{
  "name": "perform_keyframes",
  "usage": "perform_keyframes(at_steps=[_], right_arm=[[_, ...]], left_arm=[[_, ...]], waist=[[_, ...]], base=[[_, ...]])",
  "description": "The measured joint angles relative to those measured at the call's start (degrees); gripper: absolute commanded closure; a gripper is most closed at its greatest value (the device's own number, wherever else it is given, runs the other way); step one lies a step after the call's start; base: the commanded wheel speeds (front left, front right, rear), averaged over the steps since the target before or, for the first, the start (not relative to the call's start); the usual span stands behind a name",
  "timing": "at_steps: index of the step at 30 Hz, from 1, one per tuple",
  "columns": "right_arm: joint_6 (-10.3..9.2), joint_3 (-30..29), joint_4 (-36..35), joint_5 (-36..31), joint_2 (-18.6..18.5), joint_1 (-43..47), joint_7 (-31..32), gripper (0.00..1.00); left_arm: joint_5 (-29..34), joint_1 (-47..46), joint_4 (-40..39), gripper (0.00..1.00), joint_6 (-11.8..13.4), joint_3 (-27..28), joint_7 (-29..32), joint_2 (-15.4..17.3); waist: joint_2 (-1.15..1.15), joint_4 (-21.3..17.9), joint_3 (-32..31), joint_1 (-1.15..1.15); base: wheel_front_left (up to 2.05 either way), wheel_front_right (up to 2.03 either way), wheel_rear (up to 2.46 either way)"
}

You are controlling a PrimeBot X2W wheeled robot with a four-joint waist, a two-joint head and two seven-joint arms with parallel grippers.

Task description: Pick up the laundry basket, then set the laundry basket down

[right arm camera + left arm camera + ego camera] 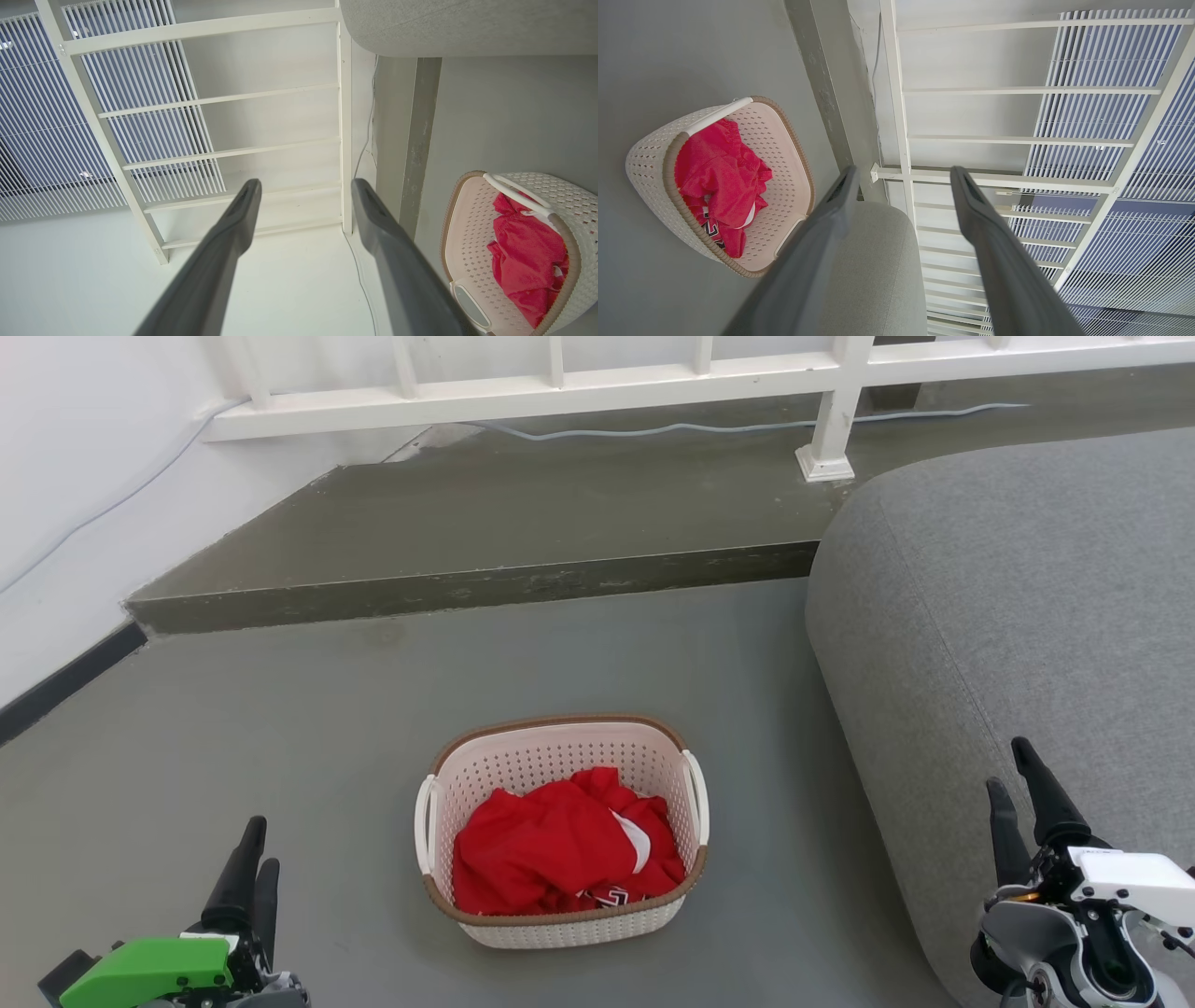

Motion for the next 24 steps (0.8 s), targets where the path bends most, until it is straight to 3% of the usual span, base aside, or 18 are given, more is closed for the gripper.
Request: perform_keyframes(at_steps=[13,24], right_arm=[[0.0,2.15,-1.87,-1.74,-0.07,-0.27,-1.88,0.0],[0.0,6.17,-3.9,-7.68,-1.91,-1.36,-4.44,0.0]], left_arm=[[0.88,-0.08,-2.12,0.0,0.0,-1.0,-2.47,0.34],[7.35,-0.15,-3.78,0.0,0.0,-2.92,-5.04,2.07]], waist=[[0.0,0.05,0.14,0.0],[0.0,0.03,0.31,0.0]], base=[[0.0,0.0,0.0],[0.0,0.0,0.0]])
